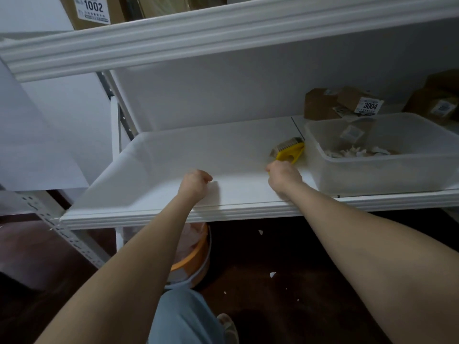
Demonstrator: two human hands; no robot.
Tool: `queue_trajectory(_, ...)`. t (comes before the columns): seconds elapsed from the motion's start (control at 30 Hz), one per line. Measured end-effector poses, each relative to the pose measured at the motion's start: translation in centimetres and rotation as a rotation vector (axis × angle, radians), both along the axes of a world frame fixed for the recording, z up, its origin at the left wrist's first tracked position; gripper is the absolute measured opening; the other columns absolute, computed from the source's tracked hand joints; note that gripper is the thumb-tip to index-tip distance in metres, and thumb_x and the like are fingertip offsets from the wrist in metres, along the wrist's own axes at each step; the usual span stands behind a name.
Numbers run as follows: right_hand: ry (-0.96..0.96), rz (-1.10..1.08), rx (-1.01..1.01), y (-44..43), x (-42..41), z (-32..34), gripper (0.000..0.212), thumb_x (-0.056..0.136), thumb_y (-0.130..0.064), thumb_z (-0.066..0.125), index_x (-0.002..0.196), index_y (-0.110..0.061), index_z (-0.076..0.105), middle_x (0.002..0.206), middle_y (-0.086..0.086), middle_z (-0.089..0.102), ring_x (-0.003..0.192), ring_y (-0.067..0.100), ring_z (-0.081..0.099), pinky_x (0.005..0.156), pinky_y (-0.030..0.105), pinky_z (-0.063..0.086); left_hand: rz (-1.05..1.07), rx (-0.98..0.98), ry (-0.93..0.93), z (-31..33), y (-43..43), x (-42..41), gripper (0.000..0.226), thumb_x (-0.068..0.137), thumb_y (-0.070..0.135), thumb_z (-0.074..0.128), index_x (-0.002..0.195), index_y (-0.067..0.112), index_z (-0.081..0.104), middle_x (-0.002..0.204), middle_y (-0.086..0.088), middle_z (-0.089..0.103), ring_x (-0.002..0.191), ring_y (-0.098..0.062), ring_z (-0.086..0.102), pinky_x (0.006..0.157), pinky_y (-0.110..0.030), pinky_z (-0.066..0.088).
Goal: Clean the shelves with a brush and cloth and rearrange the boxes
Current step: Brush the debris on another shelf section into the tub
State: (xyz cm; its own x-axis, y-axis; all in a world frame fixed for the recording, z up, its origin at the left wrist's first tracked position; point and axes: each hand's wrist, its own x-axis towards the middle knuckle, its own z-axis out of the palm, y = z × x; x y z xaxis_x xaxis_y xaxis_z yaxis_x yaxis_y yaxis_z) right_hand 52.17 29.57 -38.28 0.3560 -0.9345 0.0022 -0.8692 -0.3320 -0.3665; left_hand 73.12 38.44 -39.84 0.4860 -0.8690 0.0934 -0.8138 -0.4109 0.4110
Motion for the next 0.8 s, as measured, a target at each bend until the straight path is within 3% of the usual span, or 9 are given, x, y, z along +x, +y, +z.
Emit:
queue_trajectory(0.2, -0.192, -0.073, 0.034, -0.8, -0.4, -0.3, 0.036, 0.093, -0.003, 0.044, 0.124, -0.011, 0.062, 0.134, 0.014, 0.049, 0.118, 0.037, 0.052, 0.099, 0.036, 0.044, 0.061, -0.012, 0.023, -0.1, 0.4, 0.4, 0.039, 0.089, 0.000, 0.039, 0.116, 0.011, 0.066, 0.123, -0.008, 0.063, 0.117, -0.026, 0.055, 0.102, -0.034, 0.042)
queue_trajectory(0.3, -0.239, -0.187, -0.019, -0.9, -0.8, -0.5, 0.032, 0.094, -0.007, 0.043, 0.120, -0.011, 0.062, 0.131, 0.014, 0.050, 0.116, 0.035, 0.053, 0.097, 0.036, 0.044, 0.048, 0.015, 0.022, -0.3, 0.0, -0.4, 0.037, 0.091, 0.003, 0.041, 0.119, 0.012, 0.064, 0.128, -0.008, 0.060, 0.120, -0.026, 0.054, 0.103, -0.035, 0.042)
queue_trajectory(0.43, -0.195, -0.189, 0.055, -0.8, -1.5, -0.6, 0.032, 0.095, -0.010, 0.044, 0.120, -0.013, 0.064, 0.126, 0.013, 0.059, 0.113, 0.033, 0.057, 0.089, 0.032, 0.046, 0.022, 0.104, -0.017, -0.3, -0.5, -0.9, 0.036, 0.093, 0.008, 0.044, 0.123, 0.014, 0.063, 0.133, -0.007, 0.056, 0.122, -0.026, 0.052, 0.104, -0.034, 0.041)
queue_trajectory(0.53, -0.108, -0.096, 0.083, -0.2, -1.7, -0.8, 0.033, 0.092, -0.012, 0.046, 0.118, -0.018, 0.066, 0.126, 0.010, 0.060, 0.117, 0.031, 0.055, 0.094, 0.032, 0.045, -0.005, 0.088, 0.003, -0.2, 0.1, -0.3, 0.033, 0.092, 0.011, 0.046, 0.113, 0.017, 0.070, 0.125, -0.003, 0.063, 0.117, -0.024, 0.056, 0.099, -0.029, 0.044)
queue_trajectory(0.63, -0.051, 0.021, 0.095, 0.9, -0.7, -1.0, 0.022, 0.089, -0.012, 0.046, 0.092, -0.015, 0.067, 0.110, 0.010, 0.062, 0.108, 0.032, 0.056, 0.087, 0.032, 0.046, 0.040, 0.039, 0.015, -0.3, 1.2, 1.0, 0.028, 0.091, 0.014, 0.049, 0.105, 0.018, 0.074, 0.120, -0.001, 0.066, 0.112, -0.023, 0.059, 0.093, -0.026, 0.045)
queue_trajectory(0.7, -0.058, 0.059, 0.111, 1.6, 0.4, -1.1, 0.021, 0.087, -0.013, 0.047, 0.067, -0.014, 0.050, 0.092, 0.011, 0.053, 0.091, 0.030, 0.054, 0.078, 0.032, 0.044, 0.046, 0.042, 0.030, -0.4, 1.8, 1.4, 0.032, 0.092, 0.012, 0.046, 0.107, 0.019, 0.073, 0.117, -0.002, 0.067, 0.106, -0.022, 0.061, 0.085, -0.023, 0.045)
queue_trajectory(0.8, -0.083, 0.105, 0.122, 2.5, 2.1, -1.3, 0.029, 0.085, -0.015, 0.049, 0.059, -0.013, 0.037, 0.086, 0.009, 0.044, 0.082, 0.028, 0.046, 0.074, 0.033, 0.040, -0.008, 0.073, 0.019, -0.5, 2.2, 1.4, 0.035, 0.091, 0.010, 0.045, 0.109, 0.023, 0.072, 0.106, -0.005, 0.071, 0.091, -0.023, 0.062, 0.073, -0.019, 0.041)
